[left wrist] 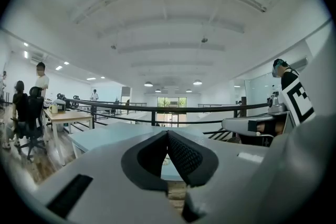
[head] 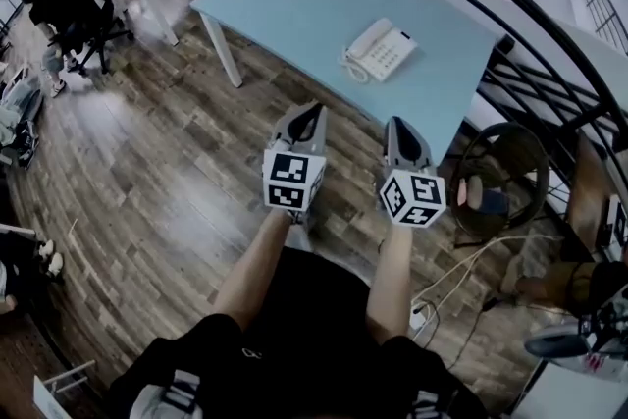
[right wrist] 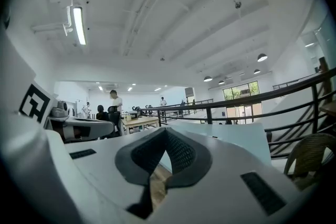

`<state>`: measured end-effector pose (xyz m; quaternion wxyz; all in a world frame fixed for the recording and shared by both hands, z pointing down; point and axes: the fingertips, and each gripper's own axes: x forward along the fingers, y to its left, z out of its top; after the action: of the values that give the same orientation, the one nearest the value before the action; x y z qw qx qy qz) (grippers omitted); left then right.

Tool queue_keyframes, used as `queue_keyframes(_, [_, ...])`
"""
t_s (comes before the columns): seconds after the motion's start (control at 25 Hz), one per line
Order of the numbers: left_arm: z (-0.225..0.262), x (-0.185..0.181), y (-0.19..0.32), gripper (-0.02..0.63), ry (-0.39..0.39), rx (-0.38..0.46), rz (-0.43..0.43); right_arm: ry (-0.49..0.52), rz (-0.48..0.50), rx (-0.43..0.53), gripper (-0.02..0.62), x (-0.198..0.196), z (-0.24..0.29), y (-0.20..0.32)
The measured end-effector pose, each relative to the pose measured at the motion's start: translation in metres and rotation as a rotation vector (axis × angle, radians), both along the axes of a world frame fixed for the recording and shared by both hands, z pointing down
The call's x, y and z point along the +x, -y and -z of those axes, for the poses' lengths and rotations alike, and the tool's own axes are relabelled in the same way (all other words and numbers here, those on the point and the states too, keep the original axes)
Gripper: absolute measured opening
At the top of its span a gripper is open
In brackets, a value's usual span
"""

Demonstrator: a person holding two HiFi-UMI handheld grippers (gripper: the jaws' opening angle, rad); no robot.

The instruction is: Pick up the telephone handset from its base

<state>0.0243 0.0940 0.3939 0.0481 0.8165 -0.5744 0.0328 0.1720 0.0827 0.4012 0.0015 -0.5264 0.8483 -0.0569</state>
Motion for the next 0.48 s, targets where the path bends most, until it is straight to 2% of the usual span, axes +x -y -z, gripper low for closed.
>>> queue_keyframes(0.16, [-0.026, -0.002, 0.044, 0.0, -0.015, -0.05, -0.008, -0.035, 0.017, -0.007, -0.006, 0.0, -0.007, 0.03])
queue_keyframes(0.36, [-0.054, 0.015, 0.116, 0.0, -0.031, -0.113, -0.066, 0.022, -0.086, -0.069, -0.006, 0.044, -0.029, 0.098])
queue_keyframes(0.48, [-0.058, 0.011, 0.162, 0.0, -0.028, -0.131, -0.076, 0.026, -0.084, -0.113, -0.006, 0.031, -0.049, 0.143])
